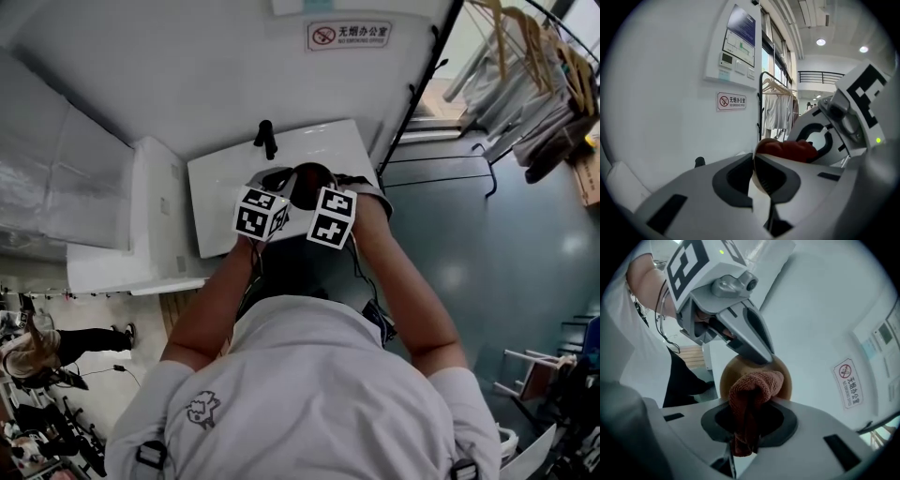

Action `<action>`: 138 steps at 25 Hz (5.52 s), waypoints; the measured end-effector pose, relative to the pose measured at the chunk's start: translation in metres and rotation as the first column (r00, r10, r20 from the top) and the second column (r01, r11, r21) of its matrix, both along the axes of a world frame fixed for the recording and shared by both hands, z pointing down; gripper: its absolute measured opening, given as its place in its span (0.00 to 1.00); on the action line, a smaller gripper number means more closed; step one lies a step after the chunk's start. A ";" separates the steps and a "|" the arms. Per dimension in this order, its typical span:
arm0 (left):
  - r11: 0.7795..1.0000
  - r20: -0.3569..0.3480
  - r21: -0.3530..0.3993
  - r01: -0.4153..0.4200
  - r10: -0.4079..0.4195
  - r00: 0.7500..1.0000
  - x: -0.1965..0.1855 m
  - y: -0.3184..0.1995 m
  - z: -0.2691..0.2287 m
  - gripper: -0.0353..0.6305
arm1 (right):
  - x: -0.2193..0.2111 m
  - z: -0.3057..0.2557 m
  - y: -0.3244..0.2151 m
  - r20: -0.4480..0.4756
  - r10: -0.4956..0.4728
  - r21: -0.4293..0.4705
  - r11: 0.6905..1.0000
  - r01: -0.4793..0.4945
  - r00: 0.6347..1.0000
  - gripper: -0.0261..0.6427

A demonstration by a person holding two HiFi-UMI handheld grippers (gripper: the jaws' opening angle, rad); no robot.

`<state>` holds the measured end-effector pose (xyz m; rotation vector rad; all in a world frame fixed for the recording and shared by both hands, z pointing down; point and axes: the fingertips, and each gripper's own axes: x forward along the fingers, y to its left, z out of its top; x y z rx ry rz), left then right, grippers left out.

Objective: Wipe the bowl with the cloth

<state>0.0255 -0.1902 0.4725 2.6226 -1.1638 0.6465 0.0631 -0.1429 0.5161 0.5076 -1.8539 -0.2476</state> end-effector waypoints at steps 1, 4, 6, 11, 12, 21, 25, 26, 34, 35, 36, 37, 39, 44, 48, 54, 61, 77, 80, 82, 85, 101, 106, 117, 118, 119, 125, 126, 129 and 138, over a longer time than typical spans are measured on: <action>1.000 -0.014 -0.004 0.000 0.000 1.000 0.001 0.001 -0.001 0.09 | 0.003 -0.005 -0.006 -0.006 0.019 0.035 0.999 -0.019 1.000 0.18; 1.000 -0.083 -0.024 -0.006 0.004 0.997 0.006 0.004 -0.007 0.09 | 0.004 -0.013 -0.018 0.008 0.052 0.123 0.991 -0.053 0.999 0.18; 0.999 -0.132 -0.038 -0.012 0.006 0.991 0.009 0.004 -0.013 0.10 | -0.005 -0.011 -0.021 0.030 0.034 0.143 0.989 -0.038 0.999 0.18; 1.000 -0.176 -0.029 -0.007 0.002 0.984 0.004 0.005 -0.016 0.10 | -0.032 -0.003 -0.003 0.094 -0.031 0.058 0.998 0.025 0.995 0.18; 1.000 -0.176 -0.024 -0.005 0.001 0.984 0.001 0.005 -0.016 0.10 | -0.037 -0.001 0.003 0.107 -0.052 0.034 0.998 0.049 0.993 0.18; 0.998 -0.203 -0.033 0.046 -0.052 0.978 -0.025 -0.003 -0.012 0.09 | -0.057 -0.035 0.047 0.342 -0.162 -0.054 0.980 0.192 0.926 0.18; 0.994 -0.277 -0.095 0.060 -0.084 0.957 -0.034 -0.006 -0.009 0.09 | -0.049 -0.064 0.055 0.452 -0.144 -0.028 0.984 0.175 0.880 0.18; 0.990 -0.317 -0.127 0.058 -0.096 0.943 -0.036 -0.007 -0.008 0.09 | -0.045 -0.071 0.056 0.476 -0.137 -0.020 0.986 0.166 0.869 0.18; 0.936 -0.636 -0.350 -0.033 -0.212 0.742 -0.049 -0.007 -0.001 0.09 | -0.009 -0.115 0.070 0.619 -0.093 0.016 0.994 0.106 0.780 0.18; 0.927 -0.668 -0.372 -0.049 -0.231 0.708 -0.050 -0.006 -0.001 0.09 | -0.006 -0.116 0.071 0.617 -0.093 0.020 0.995 0.103 0.781 0.18; 0.919 -0.697 -0.389 -0.067 -0.246 0.673 -0.050 -0.005 -0.002 0.09 | -0.003 -0.117 0.073 0.617 -0.092 0.024 0.995 0.099 0.781 0.18; 0.911 -0.727 -0.403 -0.092 -0.257 0.637 -0.049 -0.003 -0.004 0.09 | -0.001 -0.118 0.074 0.620 -0.091 0.027 0.995 0.095 0.779 0.18; 0.893 -0.799 -0.416 -0.172 -0.269 0.538 -0.045 0.003 -0.013 0.09 | 0.001 -0.122 0.076 0.629 -0.090 0.033 0.995 0.089 0.773 0.18; 0.867 -0.910 -0.370 -0.335 -0.266 0.317 -0.040 0.018 -0.036 0.09 | -0.013 -0.138 0.087 0.670 -0.131 0.059 0.991 0.123 0.731 0.18; 0.842 -0.930 -0.356 -0.404 -0.277 0.243 -0.035 0.034 -0.038 0.09 | -0.037 -0.147 0.103 0.703 -0.196 0.084 0.977 0.194 0.684 0.18; 0.812 -0.936 -0.345 -0.470 -0.263 0.233 -0.030 0.055 -0.037 0.09 | -0.050 -0.153 0.107 0.724 -0.224 0.100 0.970 0.221 0.653 0.19; 0.805 -0.932 -0.339 -0.487 -0.217 0.292 -0.024 0.058 -0.041 0.09 | -0.044 -0.175 0.092 0.731 -0.211 0.111 0.975 0.192 0.649 0.19; 0.750 -0.959 -0.186 -0.634 0.002 0.283 0.012 0.096 -0.088 0.09 | 0.003 -0.184 0.032 0.855 -0.004 -0.012 1.000 0.027 0.519 0.18; 0.739 -0.979 -0.121 -0.663 0.020 0.202 0.014 0.098 -0.116 0.09 | -0.004 -0.172 0.033 0.871 0.031 -0.065 0.996 0.053 0.490 0.18; 0.743 -0.984 -0.100 -0.662 0.025 0.176 0.013 0.095 -0.130 0.09 | -0.011 -0.166 0.040 0.875 0.028 -0.076 0.994 0.080 0.483 0.18; 0.759 -0.985 -0.095 -0.645 0.022 0.171 0.009 0.086 -0.142 0.09 | -0.020 -0.164 0.049 0.886 0.013 -0.068 0.992 0.102 0.463 0.18; 0.853 -0.960 -0.223 -0.472 -0.109 0.257 -0.005 0.037 -0.125 0.09 | -0.058 -0.177 0.117 0.889 -0.119 -0.003 0.964 0.265 0.443 0.18; 0.844 -0.963 -0.221 -0.488 -0.109 0.247 -0.010 0.045 -0.119 0.09 | -0.047 -0.222 0.123 0.919 -0.173 0.094 0.969 0.230 0.354 0.18; 0.812 -0.968 -0.185 -0.554 -0.052 0.247 0.000 0.067 -0.113 0.09 | -0.009 -0.267 0.077 0.930 -0.187 0.169 0.982 0.085 0.316 0.18; 0.808 -0.968 -0.177 -0.562 -0.039 0.249 0.002 0.070 -0.115 0.09 | -0.005 -0.269 0.071 0.934 -0.179 0.169 0.984 0.060 0.310 0.18; 0.804 -0.968 -0.166 -0.571 -0.023 0.248 0.004 0.073 -0.116 0.09 | -0.002 -0.269 0.064 0.937 -0.169 0.166 0.986 0.036 0.307 0.18; 0.763 -0.971 -0.084 -0.642 0.083 0.225 0.017 0.091 -0.128 0.09 | 0.011 -0.250 0.037 0.962 -0.064 0.074 0.997 -0.029 0.265 0.18; 0.760 -0.971 -0.061 -0.647 0.106 0.216 0.016 0.093 -0.131 0.09 | 0.010 -0.244 0.034 0.964 -0.044 0.053 0.998 -0.026 0.263 0.18; 0.746 -0.970 -0.001 -0.666 0.161 0.181 0.020 0.098 -0.144 0.09 | 0.009 -0.228 0.031 0.966 0.005 0.000 1.000 -0.019 0.259 0.18; 0.793 -0.992 0.003 -0.609 0.080 0.099 0.009 0.077 -0.163 0.09 | -0.003 -0.191 0.038 0.977 0.092 -0.099 0.995 0.028 0.192 0.18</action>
